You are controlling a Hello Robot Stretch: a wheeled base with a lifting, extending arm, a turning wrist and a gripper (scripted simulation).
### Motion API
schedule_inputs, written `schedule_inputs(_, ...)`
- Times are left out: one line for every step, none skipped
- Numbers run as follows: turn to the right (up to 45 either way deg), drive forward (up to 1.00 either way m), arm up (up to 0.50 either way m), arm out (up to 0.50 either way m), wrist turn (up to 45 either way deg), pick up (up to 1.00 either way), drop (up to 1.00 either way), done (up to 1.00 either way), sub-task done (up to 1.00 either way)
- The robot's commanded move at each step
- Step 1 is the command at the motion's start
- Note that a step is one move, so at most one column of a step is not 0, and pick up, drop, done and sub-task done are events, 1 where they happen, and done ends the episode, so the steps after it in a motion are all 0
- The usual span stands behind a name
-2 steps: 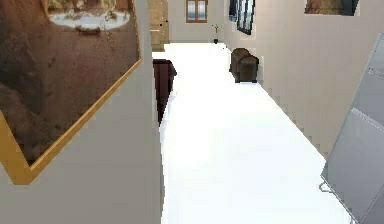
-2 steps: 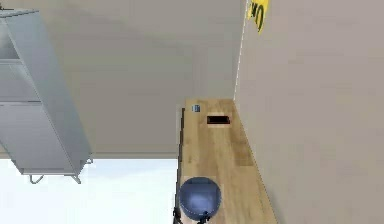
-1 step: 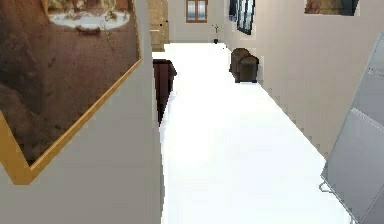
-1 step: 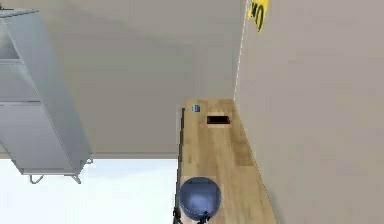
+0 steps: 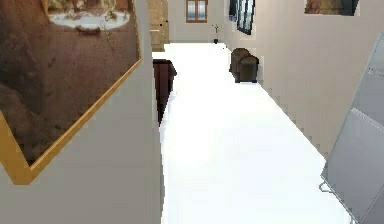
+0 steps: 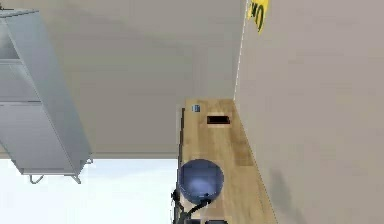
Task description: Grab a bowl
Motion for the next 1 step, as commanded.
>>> schedule_inputs(0.0,0.0,0.0,0.0,0.0,0.0,0.0,1.0,0.0)
